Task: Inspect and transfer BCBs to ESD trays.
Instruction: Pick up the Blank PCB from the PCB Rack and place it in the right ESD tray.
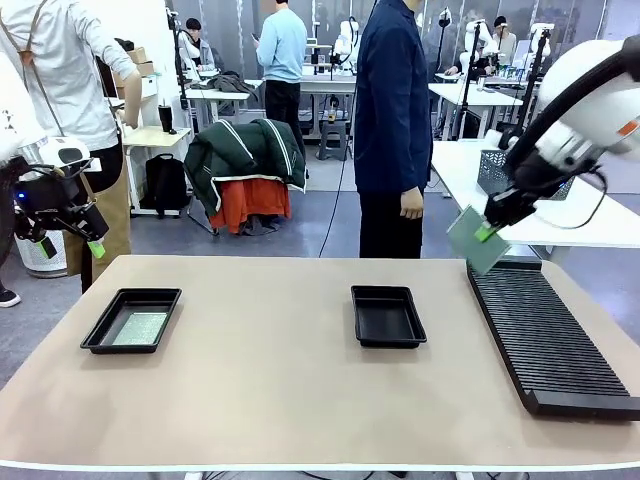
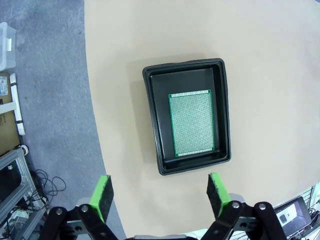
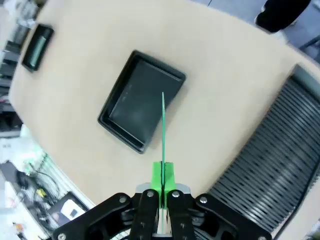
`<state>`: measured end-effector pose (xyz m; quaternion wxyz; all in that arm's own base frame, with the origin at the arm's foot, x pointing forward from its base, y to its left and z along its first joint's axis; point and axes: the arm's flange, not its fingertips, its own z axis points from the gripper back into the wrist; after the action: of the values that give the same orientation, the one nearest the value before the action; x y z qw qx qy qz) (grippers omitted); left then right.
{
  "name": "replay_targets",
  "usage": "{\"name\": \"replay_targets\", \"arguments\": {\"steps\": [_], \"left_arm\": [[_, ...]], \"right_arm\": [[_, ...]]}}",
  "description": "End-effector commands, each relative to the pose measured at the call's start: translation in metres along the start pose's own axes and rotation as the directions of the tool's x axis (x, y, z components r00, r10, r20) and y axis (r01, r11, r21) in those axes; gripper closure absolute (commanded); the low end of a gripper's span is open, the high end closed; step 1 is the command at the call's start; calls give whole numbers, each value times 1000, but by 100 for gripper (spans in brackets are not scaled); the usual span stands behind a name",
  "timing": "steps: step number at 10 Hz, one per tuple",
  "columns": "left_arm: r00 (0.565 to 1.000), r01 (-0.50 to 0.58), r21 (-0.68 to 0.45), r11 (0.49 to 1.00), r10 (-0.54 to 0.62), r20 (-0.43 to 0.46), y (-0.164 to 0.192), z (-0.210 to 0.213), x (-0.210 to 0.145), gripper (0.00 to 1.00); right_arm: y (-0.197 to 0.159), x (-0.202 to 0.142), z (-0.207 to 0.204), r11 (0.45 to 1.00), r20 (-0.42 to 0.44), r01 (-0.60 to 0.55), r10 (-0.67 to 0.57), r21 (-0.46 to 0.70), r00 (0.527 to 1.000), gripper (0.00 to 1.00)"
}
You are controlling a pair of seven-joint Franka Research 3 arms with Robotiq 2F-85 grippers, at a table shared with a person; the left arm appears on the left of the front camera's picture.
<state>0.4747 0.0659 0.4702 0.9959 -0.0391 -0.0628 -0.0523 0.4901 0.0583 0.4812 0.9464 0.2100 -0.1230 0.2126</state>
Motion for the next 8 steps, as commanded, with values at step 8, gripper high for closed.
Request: {"name": "replay_targets", "arguments": {"steps": [8], "left_arm": [[1000,-2,0,1000,2,12,-1,-2,-1,0]], "right_arm": [[2,-27,-174,863,5,339,-367,374,930,98]]}}
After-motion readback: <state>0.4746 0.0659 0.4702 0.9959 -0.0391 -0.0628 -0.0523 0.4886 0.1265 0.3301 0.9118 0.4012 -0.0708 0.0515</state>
